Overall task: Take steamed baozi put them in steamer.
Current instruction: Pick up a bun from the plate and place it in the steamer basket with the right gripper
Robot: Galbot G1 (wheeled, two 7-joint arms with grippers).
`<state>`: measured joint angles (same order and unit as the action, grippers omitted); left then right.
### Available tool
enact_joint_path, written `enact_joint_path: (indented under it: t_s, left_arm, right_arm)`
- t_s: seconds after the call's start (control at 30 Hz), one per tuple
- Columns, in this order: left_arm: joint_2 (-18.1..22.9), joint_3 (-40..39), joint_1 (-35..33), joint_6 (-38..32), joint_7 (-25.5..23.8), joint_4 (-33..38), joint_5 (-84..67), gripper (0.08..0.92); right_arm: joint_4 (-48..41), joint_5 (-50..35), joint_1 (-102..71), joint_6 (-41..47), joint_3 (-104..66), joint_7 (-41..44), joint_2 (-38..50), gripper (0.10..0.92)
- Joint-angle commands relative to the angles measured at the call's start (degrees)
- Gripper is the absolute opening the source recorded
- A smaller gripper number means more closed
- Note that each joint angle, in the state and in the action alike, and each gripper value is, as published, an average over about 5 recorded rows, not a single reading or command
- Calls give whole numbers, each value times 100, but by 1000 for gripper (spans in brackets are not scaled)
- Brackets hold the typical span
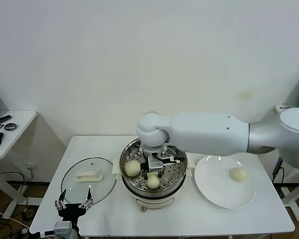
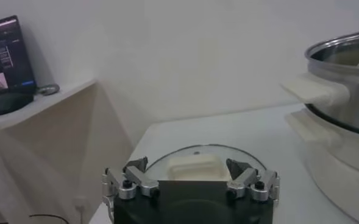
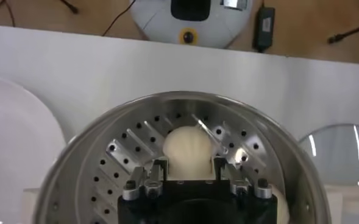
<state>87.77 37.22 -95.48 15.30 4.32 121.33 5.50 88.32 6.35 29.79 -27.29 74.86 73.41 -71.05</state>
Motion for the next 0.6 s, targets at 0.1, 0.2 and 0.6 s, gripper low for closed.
enact_joint_path:
  t_s: [0.1,0.2,0.6]
  left_arm:
    - [12,2,5,7,-6,4,-5,823]
    - [0,7,-3,6,-7,4,-7,823]
    - [38,-28,64,23,-46,-36,-4,823]
  right_arm:
    - [-139,180,-153,87,67,52,-193,511]
    - [-143,-15,-104,160,67,96,-170,593]
    - [401,-984,692,681,-279,237,783,821]
